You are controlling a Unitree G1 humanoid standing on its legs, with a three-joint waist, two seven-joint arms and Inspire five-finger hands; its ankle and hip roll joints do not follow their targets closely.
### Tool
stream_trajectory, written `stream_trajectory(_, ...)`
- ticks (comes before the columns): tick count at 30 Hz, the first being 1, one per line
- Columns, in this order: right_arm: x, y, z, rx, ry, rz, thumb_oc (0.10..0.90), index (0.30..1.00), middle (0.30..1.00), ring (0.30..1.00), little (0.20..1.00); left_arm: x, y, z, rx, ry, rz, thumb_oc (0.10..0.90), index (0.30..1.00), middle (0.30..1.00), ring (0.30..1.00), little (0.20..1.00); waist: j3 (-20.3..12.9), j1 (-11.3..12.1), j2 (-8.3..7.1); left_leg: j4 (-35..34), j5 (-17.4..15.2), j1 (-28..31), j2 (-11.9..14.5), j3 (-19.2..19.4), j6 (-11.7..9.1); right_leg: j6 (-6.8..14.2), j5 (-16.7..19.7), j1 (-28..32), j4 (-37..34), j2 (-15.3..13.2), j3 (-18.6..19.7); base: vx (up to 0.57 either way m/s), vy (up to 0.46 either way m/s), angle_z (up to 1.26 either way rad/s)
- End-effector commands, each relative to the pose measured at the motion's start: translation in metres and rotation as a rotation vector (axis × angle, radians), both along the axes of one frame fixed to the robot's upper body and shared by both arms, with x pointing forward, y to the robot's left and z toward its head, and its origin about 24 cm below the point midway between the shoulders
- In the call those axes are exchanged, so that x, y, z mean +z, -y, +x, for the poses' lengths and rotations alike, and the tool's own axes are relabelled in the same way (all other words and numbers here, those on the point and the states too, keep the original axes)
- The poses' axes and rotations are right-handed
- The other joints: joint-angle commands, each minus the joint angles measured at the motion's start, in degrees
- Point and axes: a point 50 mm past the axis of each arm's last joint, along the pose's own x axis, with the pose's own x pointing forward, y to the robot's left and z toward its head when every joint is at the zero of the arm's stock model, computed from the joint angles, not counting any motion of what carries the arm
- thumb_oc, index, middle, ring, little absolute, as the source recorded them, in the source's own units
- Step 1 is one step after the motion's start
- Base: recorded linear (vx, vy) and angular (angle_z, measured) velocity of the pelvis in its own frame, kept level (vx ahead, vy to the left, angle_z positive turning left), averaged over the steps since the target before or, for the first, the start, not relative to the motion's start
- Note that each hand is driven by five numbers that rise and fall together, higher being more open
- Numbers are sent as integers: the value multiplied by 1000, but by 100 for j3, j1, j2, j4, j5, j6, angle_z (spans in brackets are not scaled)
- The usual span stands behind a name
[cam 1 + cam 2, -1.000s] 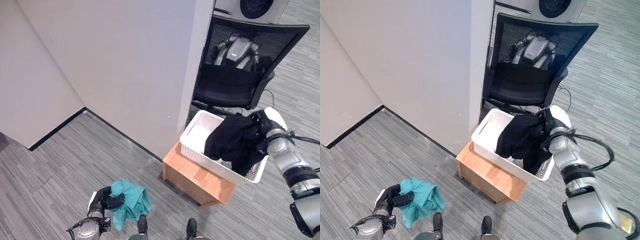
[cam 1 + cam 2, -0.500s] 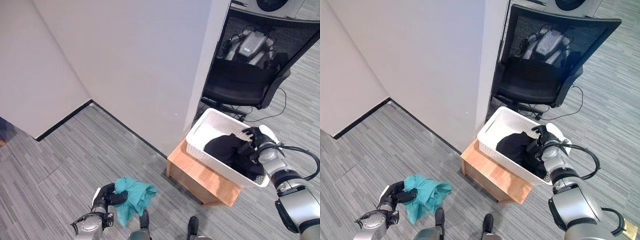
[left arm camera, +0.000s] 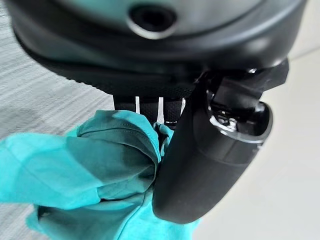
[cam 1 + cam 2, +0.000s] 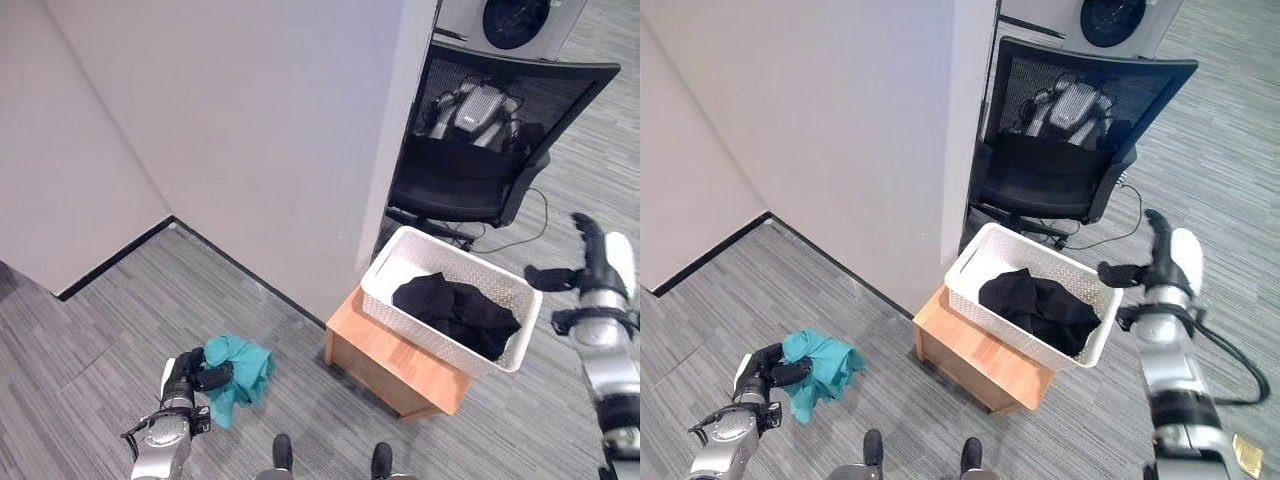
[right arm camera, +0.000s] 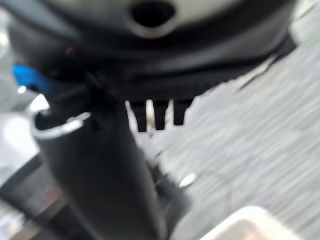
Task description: Pick up bed clothes into laundry basket.
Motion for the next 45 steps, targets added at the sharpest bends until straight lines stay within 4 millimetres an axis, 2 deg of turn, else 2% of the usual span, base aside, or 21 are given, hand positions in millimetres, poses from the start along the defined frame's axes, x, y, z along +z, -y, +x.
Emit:
stream_trajectory(1,-1,12,-7,-50,-21,-66,800,900,900,900,900,67,-1,50,-43,340,85,400,300,300,300,300,-563,-100,-124,19,-587,380,161,150,-235,499,-540,219,66,-447,-54,-28,-3,-11)
stream_trajectory(2,-22,12,-14,-63,-115,-45,800,900,900,900,900,71,7,54,-76,363,68,400,300,300,300,300,-567,-117,-134,19,-595,395,159,167,-230,503,-523,217,66,-455,-39,-31,-6,-15)
stream_trajectory(3,-52,12,-24,-76,-259,-9,800,900,900,900,900,76,18,59,-128,388,48,400,300,300,300,300,-564,-128,-142,19,-603,417,152,196,-218,501,-511,219,66,-457,-6,-33,-5,-17)
stream_trajectory(6,-133,-1,-70,-122,-640,123,800,900,900,900,900,95,49,74,-261,475,-15,400,300,300,300,300,-552,-178,-126,19,-620,463,144,230,-195,499,-503,241,66,-467,37,-27,-7,-16)
stream_trajectory(7,-180,-25,-111,-160,-838,282,800,900,900,900,900,109,70,87,-333,534,-59,400,300,300,300,300,-565,-234,-99,19,-627,504,135,237,-187,498,-503,272,66,-471,40,0,0,0)
stream_trajectory(8,-180,-26,-111,-159,-837,285,800,900,900,900,900,109,70,87,-334,534,-58,400,300,300,300,300,-556,-232,-108,19,-631,512,134,236,-188,499,-508,281,66,-472,39,0,0,0)
stream_trajectory(11,-215,-57,-154,-150,-1048,389,800,900,900,900,900,139,97,101,-422,651,-116,400,300,300,300,300,-532,-323,-57,19,-632,552,122,235,-178,507,-498,299,66,-485,67,-17,-11,-7)
stream_trajectory(13,-229,-74,-176,-129,-1157,431,800,900,900,900,900,151,109,105,-454,698,-150,400,300,300,300,300,-522,-365,-22,19,-640,575,117,244,-172,512,-502,307,66,-496,75,-20,11,-14)
stream_trajectory(15,-239,-92,-192,-88,-1226,468,800,900,900,900,900,167,113,109,-469,757,-142,400,300,300,300,300,-515,-417,-1,19,-655,606,116,257,-173,510,-511,322,66,-499,93,-5,4,-14)
stream_trajectory(16,-239,-93,-193,-88,-1227,469,800,900,900,900,900,167,113,109,-469,756,-141,400,300,300,300,300,-511,-417,-6,19,-656,611,115,258,-173,510,-512,327,66,-499,93,-3,3,-5)
stream_trajectory(18,-247,-109,-212,-66,-1290,514,800,900,900,900,900,184,113,114,-468,810,-119,400,300,300,300,300,-513,-488,13,19,-668,664,120,261,-176,503,-527,362,66,-492,121,-12,5,-4)
stream_trajectory(20,-251,-119,-223,-53,-1322,547,800,900,900,900,900,195,112,117,-469,844,-101,400,300,300,300,300,-526,-527,22,19,-675,691,133,262,-183,499,-536,383,66,-484,113,0,-1,0)
stream_trajectory(24,-254,-129,-225,1,-1349,536,800,900,900,900,900,214,114,122,-480,901,-75,400,300,300,300,300,-527,-575,21,19,-664,714,141,269,-192,495,-544,403,66,-461,118,0,0,0)
stream_trajectory(27,-255,-134,-217,100,-1388,466,800,900,900,900,900,231,126,134,-495,938,-85,400,300,300,300,300,-533,-648,29,19,-664,747,153,304,-196,487,-559,416,66,-430,150,0,0,0)
stream_trajectory(29,-255,-136,-217,140,-1420,431,800,900,900,900,900,231,132,139,-493,924,-114,400,300,300,300,300,-545,-681,36,19,-663,754,159,318,-196,487,-562,418,66,-428,149,0,0,0)
stream_trajectory(31,-256,-142,-212,214,-1449,368,800,900,900,900,900,236,148,156,-507,884,-135,400,300,300,300,300,-553,-805,69,19,-662,752,157,346,-204,496,-548,390,66,-421,170,6,-10,4)
stream_trajectory(36,-257,-146,-211,230,-1445,364,800,900,900,900,900,233,158,162,-505,853,-209,400,300,300,300,300,-545,-900,114,19,-659,727,160,372,-205,503,-536,337,66,-418,200,0,-7,-3)
stream_trajectory(42,-258,-145,-231,190,-1481,360,800,900,900,900,900,226,195,163,-594,792,-261,400,300,300,300,300,-520,-1083,171,19,-673,701,162,447,-199,530,-505,237,66,-414,269,2,4,-6)
stream_trajectory(45,-258,-143,-234,167,-1478,360,800,900,900,900,900,228,208,163,-633,790,-245,400,300,300,300,300,-512,-1138,180,19,-675,681,174,489,-207,538,-492,198,66,-405,300,6,-6,-12)
